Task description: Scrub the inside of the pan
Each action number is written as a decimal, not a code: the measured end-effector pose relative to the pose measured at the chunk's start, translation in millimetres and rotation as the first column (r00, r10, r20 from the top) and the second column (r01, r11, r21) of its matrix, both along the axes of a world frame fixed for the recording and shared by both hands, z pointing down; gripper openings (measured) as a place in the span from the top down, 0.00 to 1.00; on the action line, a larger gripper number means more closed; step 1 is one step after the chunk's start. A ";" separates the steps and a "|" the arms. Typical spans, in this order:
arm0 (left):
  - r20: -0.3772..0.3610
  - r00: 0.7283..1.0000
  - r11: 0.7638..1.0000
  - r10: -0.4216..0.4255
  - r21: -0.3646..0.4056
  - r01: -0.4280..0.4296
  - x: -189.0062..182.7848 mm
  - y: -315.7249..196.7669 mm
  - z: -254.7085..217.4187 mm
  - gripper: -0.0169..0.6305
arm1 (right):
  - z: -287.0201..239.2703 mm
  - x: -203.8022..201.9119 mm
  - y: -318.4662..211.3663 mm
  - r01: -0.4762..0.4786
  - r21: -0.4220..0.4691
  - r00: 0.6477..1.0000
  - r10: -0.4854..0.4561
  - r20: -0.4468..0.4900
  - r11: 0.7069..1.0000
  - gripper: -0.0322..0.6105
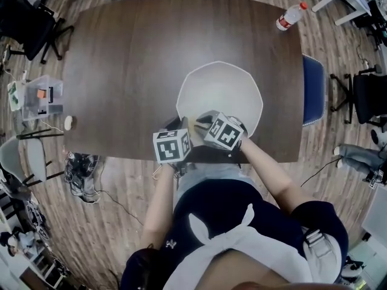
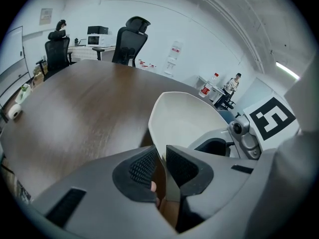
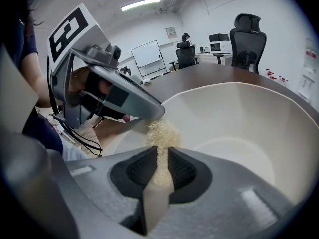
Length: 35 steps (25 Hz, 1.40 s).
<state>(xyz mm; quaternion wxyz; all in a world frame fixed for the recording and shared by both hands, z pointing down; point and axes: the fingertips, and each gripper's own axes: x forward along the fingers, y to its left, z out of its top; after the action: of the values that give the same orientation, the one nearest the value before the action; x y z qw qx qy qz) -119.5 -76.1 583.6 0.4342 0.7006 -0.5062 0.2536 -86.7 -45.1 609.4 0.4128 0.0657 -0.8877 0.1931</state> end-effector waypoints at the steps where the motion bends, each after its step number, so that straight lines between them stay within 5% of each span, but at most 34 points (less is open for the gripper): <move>1: -0.004 1.000 1.000 -0.001 -0.002 0.001 -0.5 -0.4 0.1 0.87 | 1.0 -1.3 -1.3 0.001 0.003 1.000 -0.001 -0.002 1.000 0.85; 13: -0.003 0.999 0.999 0.037 -0.005 -0.037 2.8 -6.7 2.5 0.87 | 7.4 -8.5 -32.5 0.014 0.095 0.999 -0.009 -0.046 0.995 0.85; 19: 0.012 0.999 0.999 0.049 -0.003 -0.048 5.8 -5.1 4.4 0.87 | 2.1 -15.6 -57.2 -0.157 0.106 0.987 0.153 0.052 0.982 0.85; 35: 0.050 0.994 0.995 0.102 0.005 -0.102 4.9 -6.1 1.6 0.87 | -4.9 -16.4 -103.8 -0.329 0.175 0.944 0.321 0.072 0.928 0.85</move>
<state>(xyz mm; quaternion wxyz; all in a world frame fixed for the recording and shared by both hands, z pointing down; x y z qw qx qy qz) -114.7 -82.2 585.2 0.4055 0.7205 -0.4814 0.2910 -103.1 -148.9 604.5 0.3483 0.2457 -0.8871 0.1770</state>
